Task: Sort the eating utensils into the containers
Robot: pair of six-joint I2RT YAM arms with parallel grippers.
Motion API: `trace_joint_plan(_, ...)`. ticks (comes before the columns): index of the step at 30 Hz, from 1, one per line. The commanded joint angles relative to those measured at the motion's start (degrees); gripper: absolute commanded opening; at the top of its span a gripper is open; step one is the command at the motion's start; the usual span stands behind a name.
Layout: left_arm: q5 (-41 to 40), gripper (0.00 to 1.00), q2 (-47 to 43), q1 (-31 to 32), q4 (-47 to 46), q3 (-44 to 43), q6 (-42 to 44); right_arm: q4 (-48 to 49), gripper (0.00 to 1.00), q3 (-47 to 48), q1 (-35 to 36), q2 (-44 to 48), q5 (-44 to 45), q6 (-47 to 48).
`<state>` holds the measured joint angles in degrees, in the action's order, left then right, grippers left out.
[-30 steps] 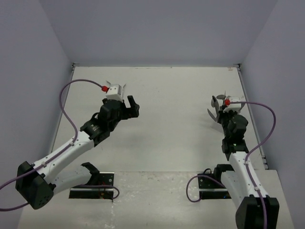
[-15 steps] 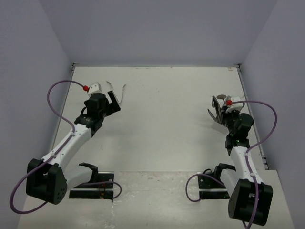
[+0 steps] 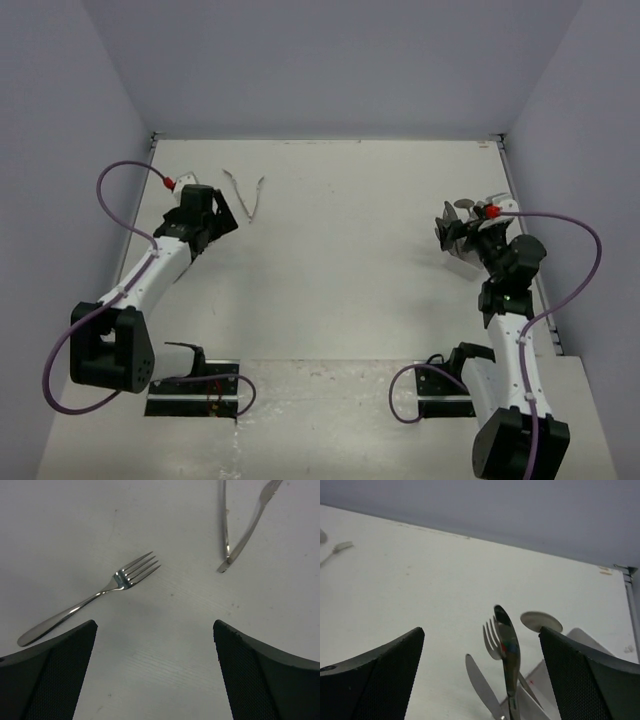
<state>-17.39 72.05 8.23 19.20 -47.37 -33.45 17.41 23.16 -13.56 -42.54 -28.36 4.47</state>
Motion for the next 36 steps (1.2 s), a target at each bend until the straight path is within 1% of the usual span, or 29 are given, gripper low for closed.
trace_joint_plan(1, -5.5, 1.00, 4.1, -0.6, 10.8, -5.3, -0.2, -1.2, 0.99, 8.3, 0.5, -2.1, -12.7, -8.9)
trace_joint_plan(3, -6.4, 1.00, 5.4, -1.3, 11.6, -5.5, -0.4, -2.5, 0.99, 10.1, 2.3, -4.4, -15.1, -9.4)
trace_joint_plan(4, -5.7, 1.00, 5.6, -1.6, 10.7, -5.5, 0.0, -2.5, 0.99, 10.2, 2.8, -4.6, -14.6, -9.5)
trace_joint_plan(5, 4.6, 1.00, 5.2, -1.7, 1.5, -3.4, 9.6, 1.1, 0.99, 8.8, 4.1, -4.4, -12.7, -10.4)
trace_joint_plan(6, 4.7, 1.00, 5.2, -1.7, -1.5, -3.3, 9.7, 1.1, 0.99, 8.7, 4.3, -4.4, -12.5, -10.4)
trace_joint_plan(7, 9.9, 1.00, 5.6, -1.7, -4.0, -3.3, 10.5, 2.3, 0.99, 8.5, 4.6, -4.6, -12.2, -11.5)
trace_joint_plan(8, 11.0, 1.00, 7.6, -1.7, -6.9, -4.8, 10.7, 2.2, 0.99, 8.7, 4.9, -4.7, -12.0, -11.8)
trace_joint_plan(10, 11.5, 1.00, 10.9, -1.6, -7.2, -8.7, 9.4, 1.3, 0.99, 9.1, 5.9, -4.7, -10.5, -11.5)
trace_joint_plan(11, 11.4, 1.00, 15.1, -1.6, -7.1, -13.4, 8.8, 1.1, 0.99, 9.3, 6.3, -4.5, -9.4, -11.6)
trace_joint_plan(12, 11.3, 1.00, 17.2, -1.6, -6.9, -15.9, 8.2, 1.1, 0.99, 9.2, 7.0, -4.2, -8.5, -11.7)
trace_joint_plan(13, 10.1, 1.00, 19.6, -1.6, -6.7, -20.7, 7.7, 1.2, 0.99, 9.0, 7.2, -3.9, -7.9, -12.5)
trace_joint_plan(14, 9.3, 1.00, 24.6, -1.6, -6.1, -23.2, 6.7, 1.1, 0.99, 9.0, 7.6, -3.5, -7.9, -12.8)
trace_joint_plan(15, 8.8, 1.00, 27.0, -1.6, -4.5, -25.7, 6.6, 1.0, 0.99, 8.8, 8.3, -3.3, -8.0, -12.7)
trace_joint_plan(16, 6.9, 1.00, 29.4, -1.6, -3.6, -30.5, 6.3, 0.3, 0.99, 8.8, 8.6, -3.1, -7.4, -12.5)
trace_joint_plan(17, 6.2, 1.00, 34.0, -1.6, -1.8, -32.7, 6.0, -0.3, 0.99, 8.8, 8.9, -2.6, -6.7, -12.0)
trace_joint_plan(18, 5.8, 1.00, 36.0, -1.6, -1.0, -34.9, 6.6, -0.6, 0.99, 8.8, 9.0, -2.5, -5.8, -11.8)
trace_joint_plan(19, 4.7, 1.00, 39.6, -1.6, -0.1, -38.5, 6.9, -1.8, 0.99, 9.2, 8.9, -2.3, -2.2, -11.6)
trace_joint_plan(22, 3.1, 1.00, 44.3, -1.6, 1.4, -42.4, 7.1, -4.0, 0.99, 10.1, 9.0, -1.5, 2.5, -12.2)
trace_joint_plan(25, 1.6, 0.98, 46.5, -1.6, 1.6, -44.3, 6.8, -5.1, 0.99, 10.3, 8.9, -0.2, 5.0, -12.8)
trace_joint_plan(31, 2.3, 0.83, 52.5, -1.6, 2.2, -47.3, 6.2, -7.3, 0.99, 10.9, 8.9, 2.6, 11.5, -13.5)
trace_joint_plan(33, 2.2, 0.75, 53.6, -1.6, 3.2, -47.7, 6.1, -8.3, 0.99, 11.1, 8.9, 3.5, 15.2, -12.6)
trace_joint_plan(34, 2.2, 0.68, 54.3, -1.6, 3.5, -47.7, 5.9, -8.4, 0.99, 11.2, 8.9, 4.0, 17.2, -12.6)
trace_joint_plan(36, 2.6, 0.58, 54.9, -1.6, 3.5, -47.3, 5.8, -9.0, 0.99, 11.1, 8.9, 5.4, 20.6, -12.2)
